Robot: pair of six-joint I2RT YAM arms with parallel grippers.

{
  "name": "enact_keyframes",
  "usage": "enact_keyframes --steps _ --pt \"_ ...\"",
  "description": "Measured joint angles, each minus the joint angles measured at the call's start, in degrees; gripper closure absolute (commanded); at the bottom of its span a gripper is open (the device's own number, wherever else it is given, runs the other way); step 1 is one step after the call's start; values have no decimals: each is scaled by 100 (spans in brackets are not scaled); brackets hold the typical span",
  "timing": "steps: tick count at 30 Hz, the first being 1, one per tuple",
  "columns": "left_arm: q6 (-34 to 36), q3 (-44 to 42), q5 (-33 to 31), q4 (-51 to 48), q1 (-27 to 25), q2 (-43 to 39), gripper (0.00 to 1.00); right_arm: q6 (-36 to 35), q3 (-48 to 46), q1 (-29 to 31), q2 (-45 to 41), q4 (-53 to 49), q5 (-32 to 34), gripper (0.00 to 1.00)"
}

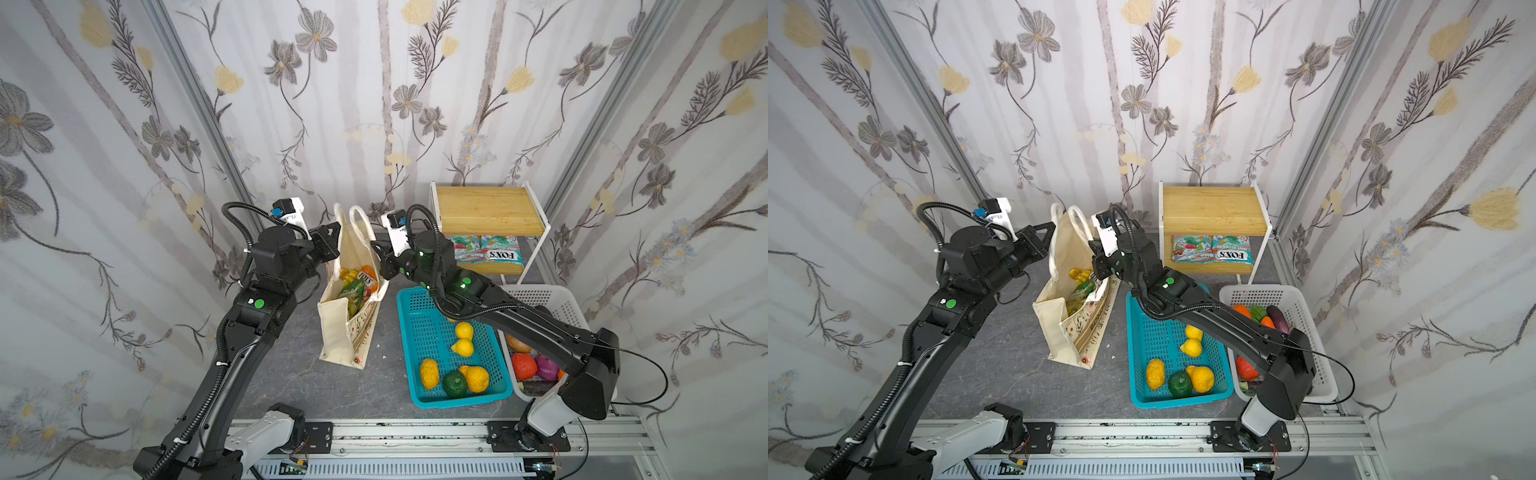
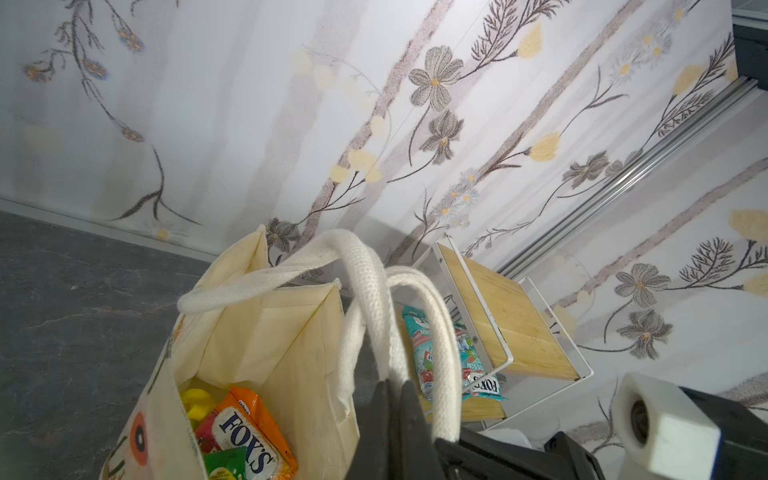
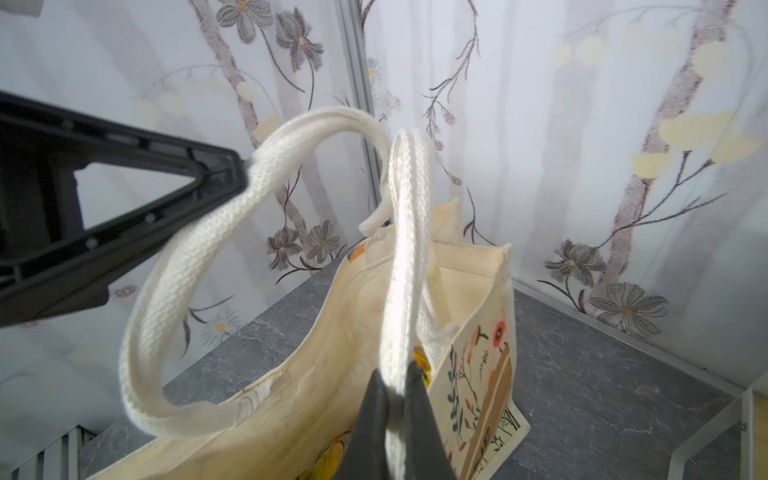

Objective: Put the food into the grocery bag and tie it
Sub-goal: 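Raise both handles and bring the grippers together above the tote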

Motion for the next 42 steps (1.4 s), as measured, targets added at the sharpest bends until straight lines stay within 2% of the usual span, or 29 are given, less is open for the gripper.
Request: enact_keyframes --steps 10,20,26,30,31,34,35,37,42 --pt "181 297 -197 -55 -575 190 100 -245 922 55 927 -155 -662 100" --pt "138 -42 -136 -83 -629 79 100 -258 1270 -109 1029 -111 -243 100" --pt "76 -55 -136 -72 -632 55 97 -319 1547 -175 1029 -116 -245 100" --pt "79 -59 -195 -74 -632 46 64 -442 1637 -249 1067 -197 -249 100" --pt "72 -59 -190 -76 -632 63 60 -470 1663 -260 1078 -210 -247 100" --pt "17 -55 -173 -87 -632 120 57 -588 1687 -282 1082 -291 -245 100" --pt "22 -42 -170 -105 -632 131 50 -612 1687 -282 1084 -293 -247 100" --pt "46 20 -173 -122 -632 142 31 -651 1687 -280 1084 -319 -251 100" --pt "72 313 -372 -140 -632 142 6 -673 1423 -275 1001 -254 -251 100"
